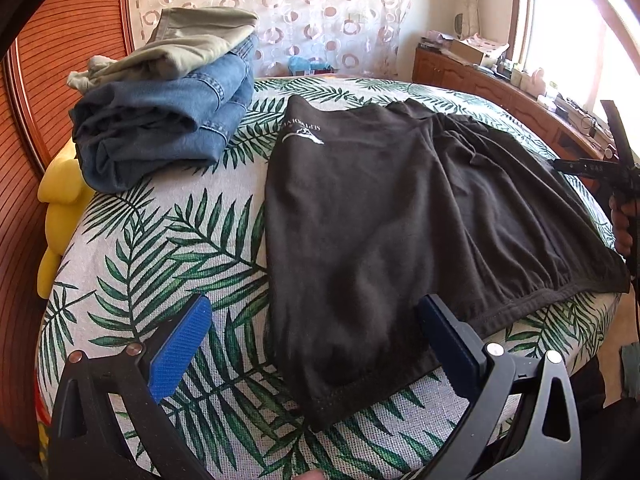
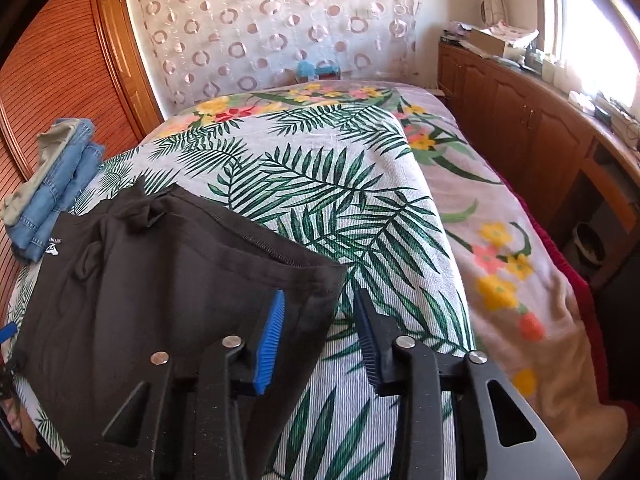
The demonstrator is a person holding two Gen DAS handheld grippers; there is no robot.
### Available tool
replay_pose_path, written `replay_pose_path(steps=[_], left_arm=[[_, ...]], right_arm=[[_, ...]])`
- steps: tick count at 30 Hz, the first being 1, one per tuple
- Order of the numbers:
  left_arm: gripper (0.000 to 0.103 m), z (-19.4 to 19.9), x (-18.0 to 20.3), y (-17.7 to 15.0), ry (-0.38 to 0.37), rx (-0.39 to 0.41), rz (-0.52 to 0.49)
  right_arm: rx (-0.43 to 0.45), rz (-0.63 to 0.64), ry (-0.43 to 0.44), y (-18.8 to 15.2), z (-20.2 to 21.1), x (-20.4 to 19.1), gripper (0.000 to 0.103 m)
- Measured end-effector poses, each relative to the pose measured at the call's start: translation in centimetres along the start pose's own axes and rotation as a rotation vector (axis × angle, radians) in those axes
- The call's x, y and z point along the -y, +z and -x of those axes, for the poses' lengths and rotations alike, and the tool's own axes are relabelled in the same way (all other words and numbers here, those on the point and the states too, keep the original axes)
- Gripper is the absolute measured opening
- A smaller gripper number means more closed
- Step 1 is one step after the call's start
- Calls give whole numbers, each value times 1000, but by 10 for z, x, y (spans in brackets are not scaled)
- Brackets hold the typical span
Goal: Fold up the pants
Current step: 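Lower the right tool onto the black pants waistband and close it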
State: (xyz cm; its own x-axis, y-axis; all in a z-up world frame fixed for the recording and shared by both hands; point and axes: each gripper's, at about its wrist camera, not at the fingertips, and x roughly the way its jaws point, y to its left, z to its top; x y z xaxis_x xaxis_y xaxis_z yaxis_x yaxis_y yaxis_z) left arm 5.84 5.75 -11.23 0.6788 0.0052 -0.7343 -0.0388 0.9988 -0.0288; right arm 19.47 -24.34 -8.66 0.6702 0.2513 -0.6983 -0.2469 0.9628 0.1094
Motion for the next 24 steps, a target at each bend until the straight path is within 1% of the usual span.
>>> replay_pose_path(steps=[2,3,4,5,7,10,13,15,19,24], left_arm=[[103,0,0,0,-5,1,3],[103,0,0,0,-5,1,2],[103,0,-1,-1,-4,2,1],[103,0,-1,0,-2,2,-1],[103,-1,0,0,2,3,-7],[103,-1,1,0,-1,3,-8],[103,-1,0,0,-10,3,-3],[103,-1,-1,0,-12,3,-4],[103,-1,-2,0,-15,2,-5],[103,3,-10,0,-52,9,26]], right_arm=[[-1,7,-1,1,-1,-4,33],[-5,11,0,6,-4,-6,31],[-6,17,6,6,-3,-8,25],[-9,26,10,6,-3,-10,22],[-15,43,11,8,-7,-9,8],[-10,80,-11,8,-1,-12,6],[12,85,-95,9,3,-6,5],[11,68,-127,9,4,1,5],[16,69,-137,6,6,-1,5],[24,95,-144,7,8,-7,5]])
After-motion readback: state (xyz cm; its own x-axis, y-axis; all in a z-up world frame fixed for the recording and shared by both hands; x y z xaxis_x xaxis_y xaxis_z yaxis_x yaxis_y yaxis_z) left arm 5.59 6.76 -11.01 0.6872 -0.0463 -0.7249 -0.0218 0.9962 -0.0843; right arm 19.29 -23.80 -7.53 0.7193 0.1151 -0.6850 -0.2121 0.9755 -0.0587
